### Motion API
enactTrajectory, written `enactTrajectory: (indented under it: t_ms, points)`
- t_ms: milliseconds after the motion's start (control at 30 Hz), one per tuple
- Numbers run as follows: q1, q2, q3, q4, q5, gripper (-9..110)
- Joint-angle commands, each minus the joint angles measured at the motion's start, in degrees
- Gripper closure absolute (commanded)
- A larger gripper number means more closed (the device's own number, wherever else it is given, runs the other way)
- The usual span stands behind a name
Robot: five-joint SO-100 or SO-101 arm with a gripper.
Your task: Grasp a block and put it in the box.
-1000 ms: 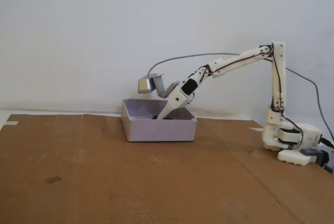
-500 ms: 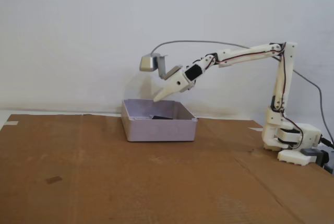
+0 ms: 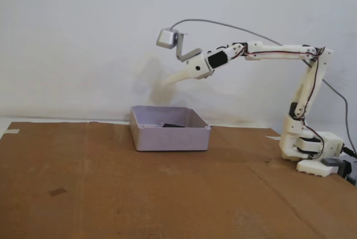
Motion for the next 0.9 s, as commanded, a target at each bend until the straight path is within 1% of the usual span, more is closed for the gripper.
enactTrajectory:
  t_ms: [0,200,533,600,767,867]
  points:
    - [-1.05,10.46,-2.2,-1.85,-0.62,67]
    - [-3.6,15.82,-1.67,-1.76,-0.53,67]
    - [-6.86,19.86,-1.67,-1.76,-0.53,68]
    - [-6.94,20.3,-1.58,-1.67,-0.53,72]
    - [-6.94,21.71,-1.58,-1.67,-0.53,89]
    - [-6.94,22.94,-0.79,-0.7,-0.53,95]
